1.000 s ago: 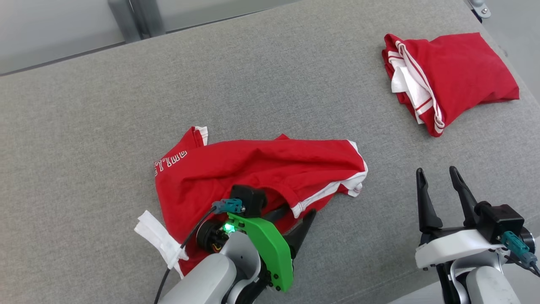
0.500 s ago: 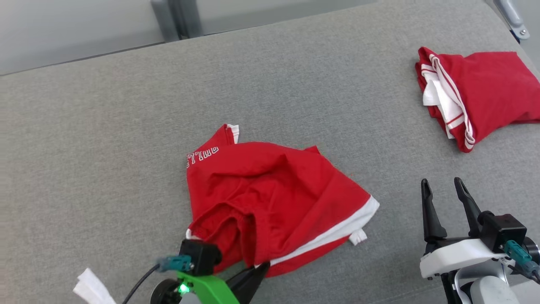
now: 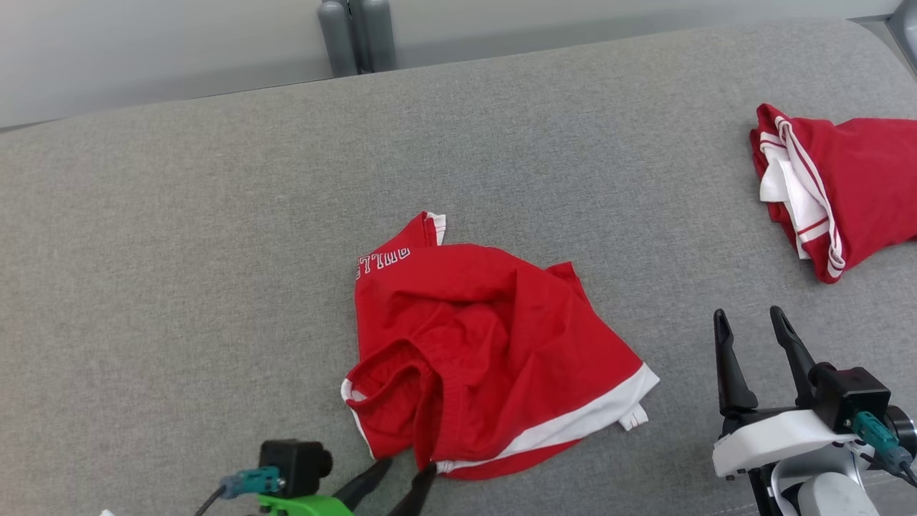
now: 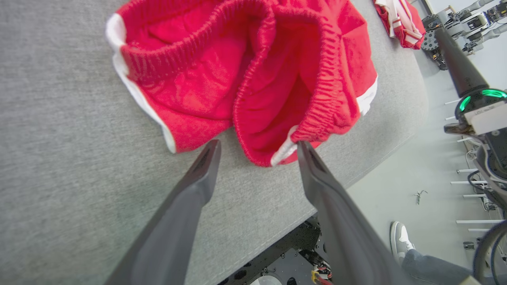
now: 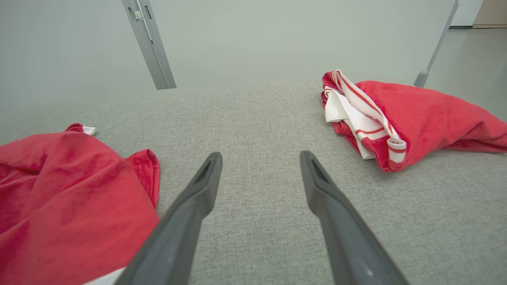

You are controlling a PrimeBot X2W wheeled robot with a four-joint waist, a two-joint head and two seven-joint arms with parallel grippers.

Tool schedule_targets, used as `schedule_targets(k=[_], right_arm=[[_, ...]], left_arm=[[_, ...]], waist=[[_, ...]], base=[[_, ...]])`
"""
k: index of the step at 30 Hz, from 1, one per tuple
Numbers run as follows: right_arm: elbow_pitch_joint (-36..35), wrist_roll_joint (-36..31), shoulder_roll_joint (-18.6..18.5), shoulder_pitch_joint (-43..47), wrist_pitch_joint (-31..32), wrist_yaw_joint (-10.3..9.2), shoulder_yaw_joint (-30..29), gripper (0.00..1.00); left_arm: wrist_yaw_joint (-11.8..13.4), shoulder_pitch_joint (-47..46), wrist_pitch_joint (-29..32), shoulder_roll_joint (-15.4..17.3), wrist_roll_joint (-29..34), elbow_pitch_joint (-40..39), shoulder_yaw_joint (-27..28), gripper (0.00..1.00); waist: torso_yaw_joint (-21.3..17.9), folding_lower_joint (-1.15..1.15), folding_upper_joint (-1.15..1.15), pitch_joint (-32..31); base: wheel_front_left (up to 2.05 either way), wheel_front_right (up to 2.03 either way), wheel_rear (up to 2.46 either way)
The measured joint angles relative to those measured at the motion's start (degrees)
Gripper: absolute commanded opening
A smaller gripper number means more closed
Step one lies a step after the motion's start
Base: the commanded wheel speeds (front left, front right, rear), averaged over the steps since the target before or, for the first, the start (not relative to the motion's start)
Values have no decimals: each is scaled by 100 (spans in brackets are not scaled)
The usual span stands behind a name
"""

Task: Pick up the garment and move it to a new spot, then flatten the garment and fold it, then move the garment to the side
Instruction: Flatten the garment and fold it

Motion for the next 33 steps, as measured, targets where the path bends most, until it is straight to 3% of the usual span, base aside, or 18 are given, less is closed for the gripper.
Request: schedule_targets(k=[3,9,15,24,25,26,30,33], right_arm=[[-3,0,-1,14,1,0,-65,100],[-5,1,-2,75,0,0,-86,100],[23,32,-2,1,0,0,104,100],[42,86,-2,-42,0,0,66,100],[42,94,-3,-32,0,0,52,100],[42,113,-4,-22,0,0,47,100],[34,134,-3,-20,0,0,48,100],[20,145,-3,-36,0,0,51,100]], left_arm=[[136,149,-87,281,-55,-121,288,100],[276,-179,-92,434,-119,-570,715,100],[375,-963,454,342,-16,280,581,100],[-167,-1331,1243,382,-125,1521,96,100],[-214,-1346,1269,378,-175,1588,99,31],[-242,-1358,1205,349,-190,1629,135,0],[-312,-1493,815,258,-160,1783,270,0],[-204,-1855,465,209,100,1934,378,0]], waist=[[-47,0,0,-25],[-92,0,0,-50],[-209,0,0,-48],[-536,0,0,29],[-563,0,0,44],[-585,0,0,62],[-633,0,0,140],[-625,0,0,208]], base=[[0,0,0],[0,0,0],[0,0,0],[0,0,0],[0,0,0],[0,0,0],[0,0,0],[0,0,0]])
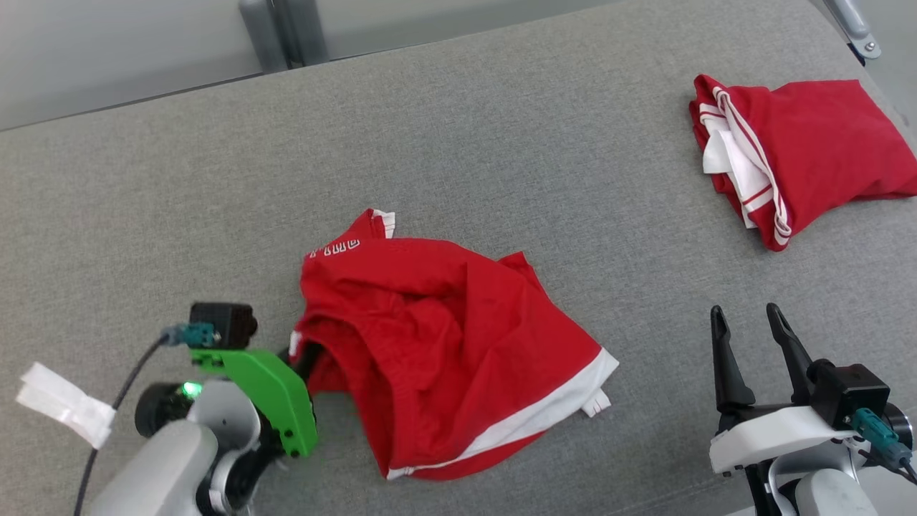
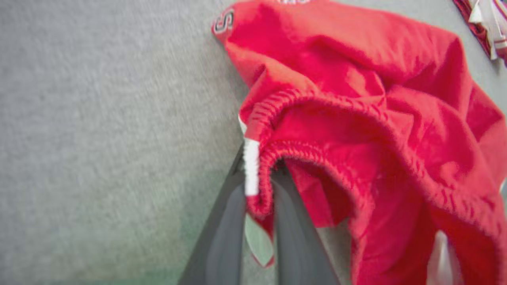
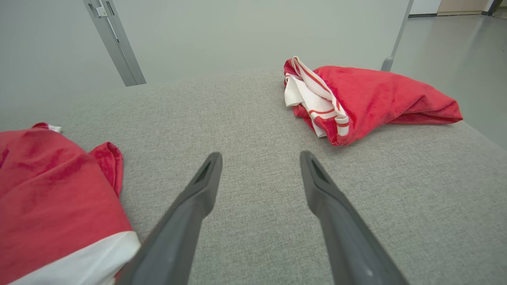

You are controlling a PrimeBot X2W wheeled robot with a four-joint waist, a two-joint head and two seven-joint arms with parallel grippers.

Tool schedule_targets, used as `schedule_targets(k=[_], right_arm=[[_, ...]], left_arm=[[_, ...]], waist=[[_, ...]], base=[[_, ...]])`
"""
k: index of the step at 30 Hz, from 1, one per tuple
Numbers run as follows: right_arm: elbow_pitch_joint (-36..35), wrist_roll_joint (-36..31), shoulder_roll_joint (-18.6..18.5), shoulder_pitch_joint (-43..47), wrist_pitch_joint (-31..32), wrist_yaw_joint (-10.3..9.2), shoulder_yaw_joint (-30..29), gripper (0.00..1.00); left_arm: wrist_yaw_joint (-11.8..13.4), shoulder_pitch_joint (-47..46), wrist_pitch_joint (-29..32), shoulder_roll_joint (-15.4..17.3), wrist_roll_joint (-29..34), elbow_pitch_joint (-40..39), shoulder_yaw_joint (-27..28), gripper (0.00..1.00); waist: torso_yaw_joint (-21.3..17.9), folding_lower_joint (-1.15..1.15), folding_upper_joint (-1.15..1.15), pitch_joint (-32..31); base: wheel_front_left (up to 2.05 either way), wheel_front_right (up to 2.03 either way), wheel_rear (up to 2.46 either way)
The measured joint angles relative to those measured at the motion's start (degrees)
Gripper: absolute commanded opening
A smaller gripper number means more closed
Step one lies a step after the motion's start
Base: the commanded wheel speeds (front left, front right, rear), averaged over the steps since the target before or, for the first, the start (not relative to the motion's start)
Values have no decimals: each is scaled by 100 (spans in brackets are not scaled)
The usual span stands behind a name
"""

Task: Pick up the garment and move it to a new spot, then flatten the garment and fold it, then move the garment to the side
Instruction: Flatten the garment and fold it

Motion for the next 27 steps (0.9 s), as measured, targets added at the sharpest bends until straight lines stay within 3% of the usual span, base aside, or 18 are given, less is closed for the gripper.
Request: schedule_targets(k=[8,11,12,13,20,27], right_arm=[[-13,-32,0,-180,0,0,47,100],[-23,-35,2,-237,1,0,58,100],[-22,-41,1,-238,0,0,56,100],[-19,-44,0,-238,0,0,55,100],[-1,-45,2,-141,0,0,-30,100],[-10,-37,1,-46,1,0,-122,100]], left_arm=[[174,-1331,-953,-181,534,1156,449,0],[104,-1651,-1217,-182,635,1779,487,4],[88,-1657,-1267,-192,651,1952,467,40],[35,-1657,-1282,-202,683,2143,431,100],[-132,-1214,-1489,-135,436,2454,591,100],[10,-66,-1794,76,-157,1123,1050,100]], waist=[[100,0,0,188],[108,0,0,261],[110,0,0,272],[113,0,0,277],[135,0,0,167],[235,0,0,10]], base=[[0,0,0],[0,0,0],[0,0,0],[0,0,0],[0,0,0],[0,0,0]])
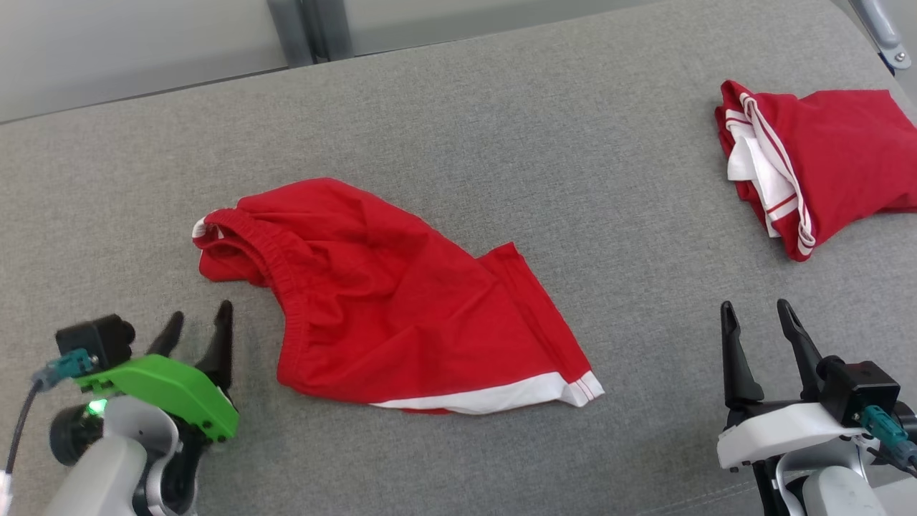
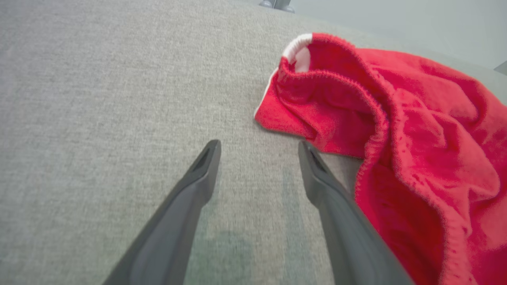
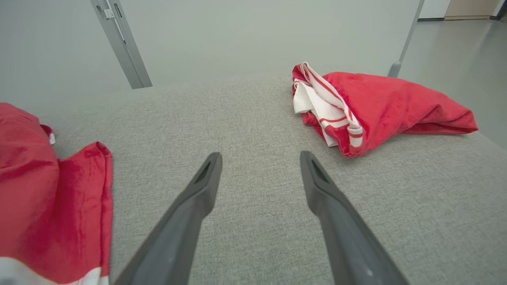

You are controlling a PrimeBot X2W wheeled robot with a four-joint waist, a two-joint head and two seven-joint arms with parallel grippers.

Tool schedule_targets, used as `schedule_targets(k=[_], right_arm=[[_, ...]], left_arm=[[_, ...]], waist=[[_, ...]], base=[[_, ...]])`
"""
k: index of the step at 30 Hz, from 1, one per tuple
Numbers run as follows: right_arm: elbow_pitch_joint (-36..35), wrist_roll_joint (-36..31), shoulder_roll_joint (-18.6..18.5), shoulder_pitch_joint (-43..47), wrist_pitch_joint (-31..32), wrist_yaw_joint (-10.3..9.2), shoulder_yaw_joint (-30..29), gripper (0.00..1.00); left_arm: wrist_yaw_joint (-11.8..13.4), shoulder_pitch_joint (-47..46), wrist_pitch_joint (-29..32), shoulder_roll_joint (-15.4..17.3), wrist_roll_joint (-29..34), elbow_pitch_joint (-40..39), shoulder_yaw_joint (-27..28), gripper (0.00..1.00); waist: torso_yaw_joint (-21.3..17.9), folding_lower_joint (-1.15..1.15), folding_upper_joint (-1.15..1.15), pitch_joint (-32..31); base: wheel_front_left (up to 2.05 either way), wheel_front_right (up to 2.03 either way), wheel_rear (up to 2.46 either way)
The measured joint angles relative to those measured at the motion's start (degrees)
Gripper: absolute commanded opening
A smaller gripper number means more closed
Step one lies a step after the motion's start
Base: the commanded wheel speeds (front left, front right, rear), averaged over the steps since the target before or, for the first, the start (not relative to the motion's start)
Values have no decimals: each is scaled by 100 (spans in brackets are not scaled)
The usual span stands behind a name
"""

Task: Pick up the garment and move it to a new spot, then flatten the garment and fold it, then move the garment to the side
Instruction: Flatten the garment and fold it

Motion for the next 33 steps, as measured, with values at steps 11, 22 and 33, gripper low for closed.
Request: schedule_targets(k=[11,22,33], right_arm=[[-21,-31,0,13,-1,0,13,100],[-15,-18,-1,-56,-1,0,66,100],[1,64,-1,-47,-1,0,84,100]], left_arm=[[-51,1361,523,282,-403,-2647,-276,100],[224,1121,864,257,-278,-2288,-439,100],[156,846,934,229,-331,-2660,-419,0]], waist=[[112,0,0,-20],[-96,0,0,73],[-351,0,0,132]], base=[[0,0,0],[0,0,0],[0,0,0]])
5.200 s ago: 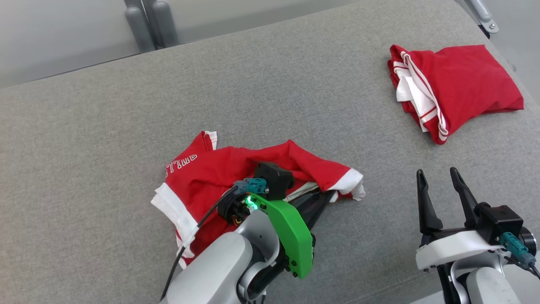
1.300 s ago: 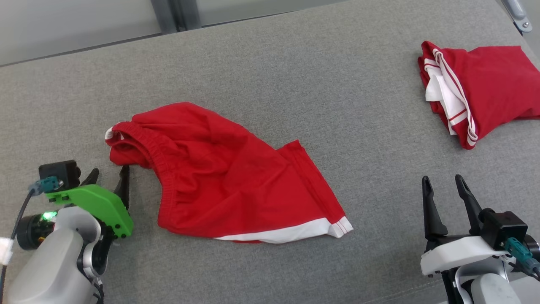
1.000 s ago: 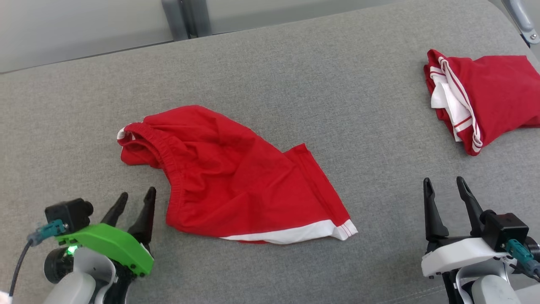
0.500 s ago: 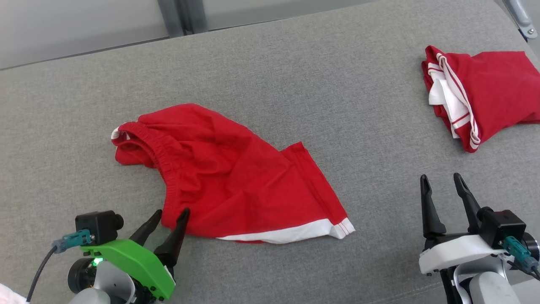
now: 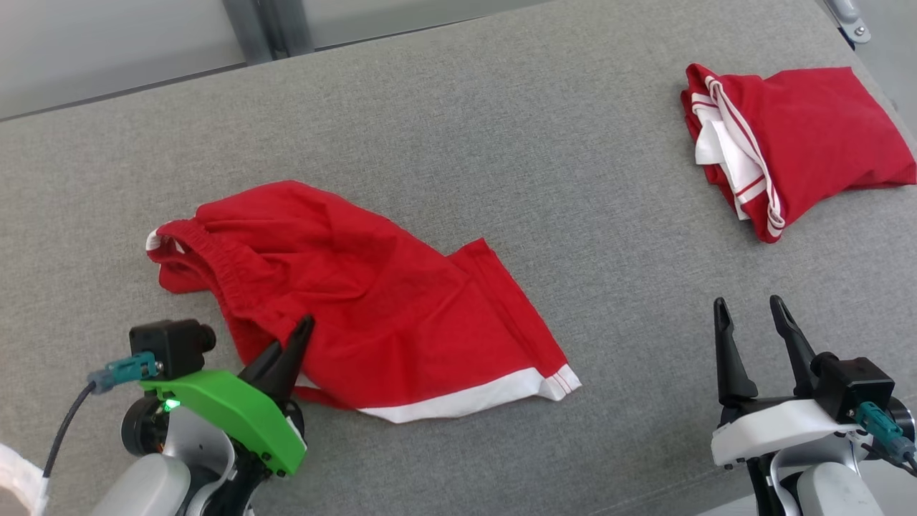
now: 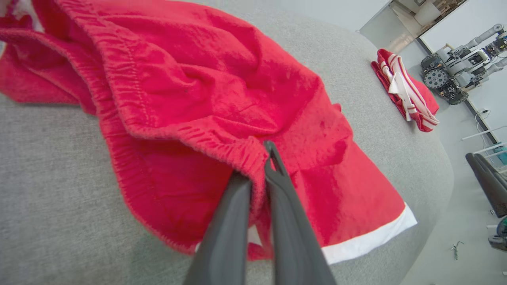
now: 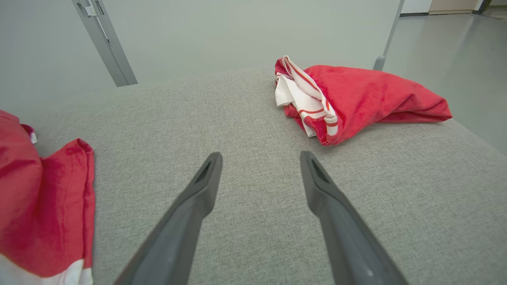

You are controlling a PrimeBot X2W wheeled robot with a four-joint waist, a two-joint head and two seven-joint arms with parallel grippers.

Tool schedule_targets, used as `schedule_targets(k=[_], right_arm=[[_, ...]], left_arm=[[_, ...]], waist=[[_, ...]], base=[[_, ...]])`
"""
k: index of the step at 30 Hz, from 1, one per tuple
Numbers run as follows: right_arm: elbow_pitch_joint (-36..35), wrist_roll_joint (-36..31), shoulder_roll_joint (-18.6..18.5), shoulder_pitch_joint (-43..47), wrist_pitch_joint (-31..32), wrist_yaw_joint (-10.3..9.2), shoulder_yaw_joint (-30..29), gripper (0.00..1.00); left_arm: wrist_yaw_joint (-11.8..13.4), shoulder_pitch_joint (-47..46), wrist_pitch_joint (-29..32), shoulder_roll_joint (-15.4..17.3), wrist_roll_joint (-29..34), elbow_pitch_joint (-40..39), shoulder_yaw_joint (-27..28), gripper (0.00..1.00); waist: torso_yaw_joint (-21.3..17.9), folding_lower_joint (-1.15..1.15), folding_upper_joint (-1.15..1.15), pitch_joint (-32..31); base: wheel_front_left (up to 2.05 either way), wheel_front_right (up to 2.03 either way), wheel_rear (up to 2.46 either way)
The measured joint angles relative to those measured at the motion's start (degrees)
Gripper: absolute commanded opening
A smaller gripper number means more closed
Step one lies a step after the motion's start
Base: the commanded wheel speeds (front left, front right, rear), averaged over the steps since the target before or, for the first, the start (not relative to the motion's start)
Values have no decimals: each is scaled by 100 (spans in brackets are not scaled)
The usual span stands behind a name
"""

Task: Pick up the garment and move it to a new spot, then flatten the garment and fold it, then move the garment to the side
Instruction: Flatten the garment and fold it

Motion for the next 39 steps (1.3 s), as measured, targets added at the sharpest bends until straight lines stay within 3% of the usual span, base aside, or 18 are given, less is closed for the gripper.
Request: schedule_targets(k=[5,11,12,13,14,15,18,23,31,34,39], right_arm=[[16,0,1,-13,0,0,24,100],[45,-1,1,-53,1,0,93,100],[51,0,1,-57,0,0,99,100],[53,0,0,-58,0,0,99,100],[57,0,1,-58,1,0,102,100],[63,1,1,-54,1,0,98,100],[63,2,-1,8,0,0,27,100],[58,2,0,104,0,0,-30,100],[44,-42,0,126,1,0,-26,100],[42,-52,1,110,0,0,-10,100],[46,-49,1,40,0,0,51,100]], left_arm=[[40,-437,160,-103,25,253,-15,0],[-18,-890,414,-371,-41,1321,-156,0],[-45,-914,425,-371,-24,1479,-185,13],[-69,-934,392,-386,-7,1649,-197,42],[-81,-944,325,-393,19,1790,-194,95],[-119,-944,292,-397,19,1855,-191,100],[-276,-898,135,-445,-74,1860,-134,100],[-425,-433,-114,-259,-230,1410,53,100],[-398,302,-73,360,-315,281,174,100],[-364,346,-1,553,-160,234,118,100],[-368,243,125,568,-14,391,-20,100]], waist=[[-30,0,0,16],[-120,0,0,0],[-140,0,0,-3],[-166,0,0,-8],[-195,0,0,-11],[-217,0,0,-14],[-259,0,0,-40],[-208,0,0,-64],[-40,0,0,-93],[-6,0,0,-69],[-20,0,0,-8]], base=[[0,0,0],[0,0,0],[0,0,0],[0,0,0],[0,0,0],[0,0,0],[0,0,0],[0,0,0],[0,0,0],[0,0,0],[0,0,0]])
